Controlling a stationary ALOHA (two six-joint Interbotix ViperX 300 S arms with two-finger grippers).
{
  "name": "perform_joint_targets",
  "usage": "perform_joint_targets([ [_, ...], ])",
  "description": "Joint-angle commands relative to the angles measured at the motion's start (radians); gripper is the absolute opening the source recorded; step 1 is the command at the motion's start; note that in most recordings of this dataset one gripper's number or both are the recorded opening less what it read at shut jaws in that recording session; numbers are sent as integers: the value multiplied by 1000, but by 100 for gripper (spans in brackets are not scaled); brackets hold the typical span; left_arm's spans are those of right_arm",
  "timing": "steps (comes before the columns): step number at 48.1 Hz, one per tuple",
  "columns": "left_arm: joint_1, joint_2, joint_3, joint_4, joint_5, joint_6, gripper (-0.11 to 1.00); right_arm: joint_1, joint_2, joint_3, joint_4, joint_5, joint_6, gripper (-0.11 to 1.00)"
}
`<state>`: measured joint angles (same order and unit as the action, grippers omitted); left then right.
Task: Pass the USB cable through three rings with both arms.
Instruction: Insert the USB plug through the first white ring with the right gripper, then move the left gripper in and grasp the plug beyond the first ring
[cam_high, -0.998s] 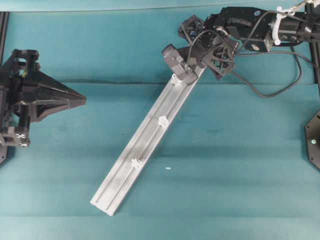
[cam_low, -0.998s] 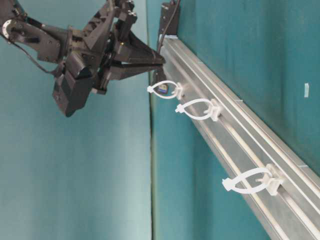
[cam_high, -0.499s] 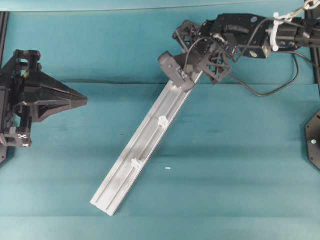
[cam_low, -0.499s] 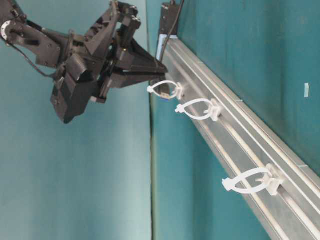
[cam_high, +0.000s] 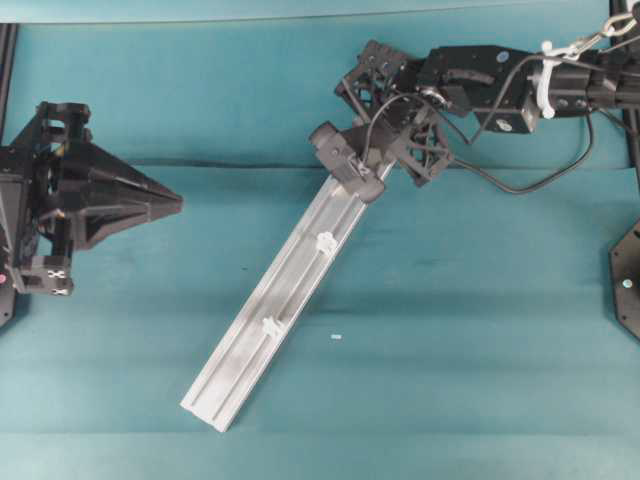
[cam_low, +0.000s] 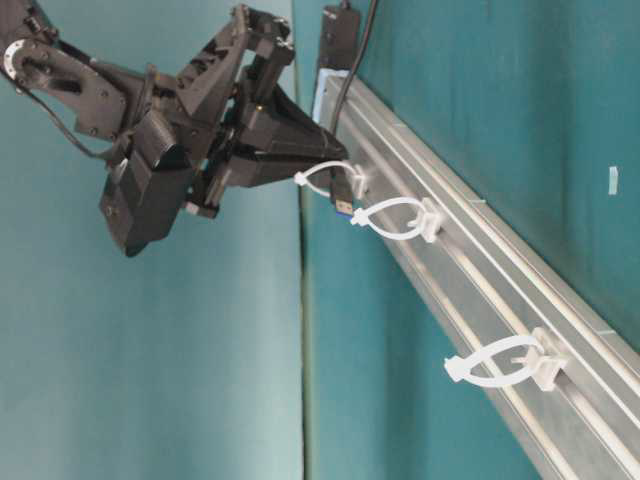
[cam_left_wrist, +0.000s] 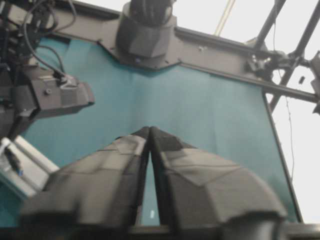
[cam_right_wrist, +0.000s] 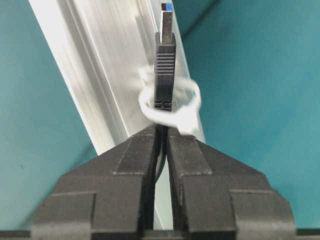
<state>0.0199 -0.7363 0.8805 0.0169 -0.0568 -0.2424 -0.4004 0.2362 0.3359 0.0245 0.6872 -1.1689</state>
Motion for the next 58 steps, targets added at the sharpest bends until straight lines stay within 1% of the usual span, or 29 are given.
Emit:
perform_joint_targets([
  [1,11,8,-23,3,-5,-3,29,9,0,2,18,-25,-2,8],
  [8,29,35,-26,3,-17,2,65,9,-8,21,41,-64,8,8],
  [12,40,63,-18,3,-18,0,84,9,-11,29,43,-74,9,8],
  [15,49,94,-6,3,-18,-2,91,8,-12,34,43,-80,11,8],
  [22,86,195,14,3,-51,-14,90,3,-14,35,44,-84,12,8],
  [31,138,348,14,3,-167,-14,90,-5,-14,35,44,-87,14,8],
  [40,198,525,-8,3,-282,-14,90,-6,-15,35,44,-87,20,8],
  [46,210,606,-44,3,-337,-14,90,-8,-15,34,44,-87,34,8],
  [58,210,747,-95,3,-393,-9,90,-9,-15,29,44,-92,38,8],
])
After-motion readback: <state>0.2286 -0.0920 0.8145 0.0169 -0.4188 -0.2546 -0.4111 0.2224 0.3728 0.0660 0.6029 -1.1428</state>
